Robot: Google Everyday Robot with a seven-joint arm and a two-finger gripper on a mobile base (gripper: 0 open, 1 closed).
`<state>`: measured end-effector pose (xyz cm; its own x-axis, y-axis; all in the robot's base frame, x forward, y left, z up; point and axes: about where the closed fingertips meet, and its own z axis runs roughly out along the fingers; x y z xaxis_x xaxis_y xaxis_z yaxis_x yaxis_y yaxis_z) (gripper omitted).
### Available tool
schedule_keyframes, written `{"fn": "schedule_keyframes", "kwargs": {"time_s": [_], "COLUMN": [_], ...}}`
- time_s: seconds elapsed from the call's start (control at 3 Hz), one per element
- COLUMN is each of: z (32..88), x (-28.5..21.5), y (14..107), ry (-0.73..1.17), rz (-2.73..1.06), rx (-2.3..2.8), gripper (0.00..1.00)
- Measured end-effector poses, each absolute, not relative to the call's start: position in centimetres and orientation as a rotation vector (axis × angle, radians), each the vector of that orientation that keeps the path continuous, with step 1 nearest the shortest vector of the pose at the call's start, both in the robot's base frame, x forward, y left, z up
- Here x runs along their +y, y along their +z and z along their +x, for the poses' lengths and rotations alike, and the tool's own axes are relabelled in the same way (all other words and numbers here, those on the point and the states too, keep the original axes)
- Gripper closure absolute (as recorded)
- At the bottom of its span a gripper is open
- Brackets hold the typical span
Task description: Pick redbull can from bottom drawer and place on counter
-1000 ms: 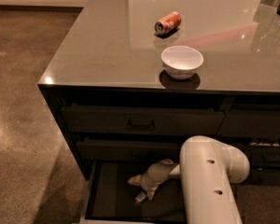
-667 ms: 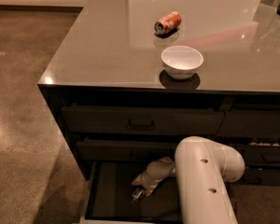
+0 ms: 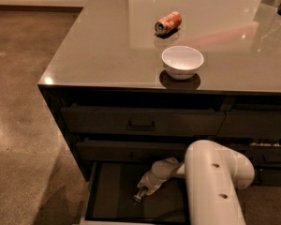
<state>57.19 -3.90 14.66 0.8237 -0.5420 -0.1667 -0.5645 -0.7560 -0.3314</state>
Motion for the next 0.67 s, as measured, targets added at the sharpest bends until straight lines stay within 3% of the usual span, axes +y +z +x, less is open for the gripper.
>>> {"fn": "schedule_keyframes", "kwargs": {"time_s": [0.33, 0.67], "z": [56.5, 55.7], "x": [-4.1, -4.4], "y": [16.0, 20.7], "ry": [0.202, 0.326], "rz": [-2.467, -2.208], "rx": [0.905, 0.924], "gripper": [1.00, 1.00]}}
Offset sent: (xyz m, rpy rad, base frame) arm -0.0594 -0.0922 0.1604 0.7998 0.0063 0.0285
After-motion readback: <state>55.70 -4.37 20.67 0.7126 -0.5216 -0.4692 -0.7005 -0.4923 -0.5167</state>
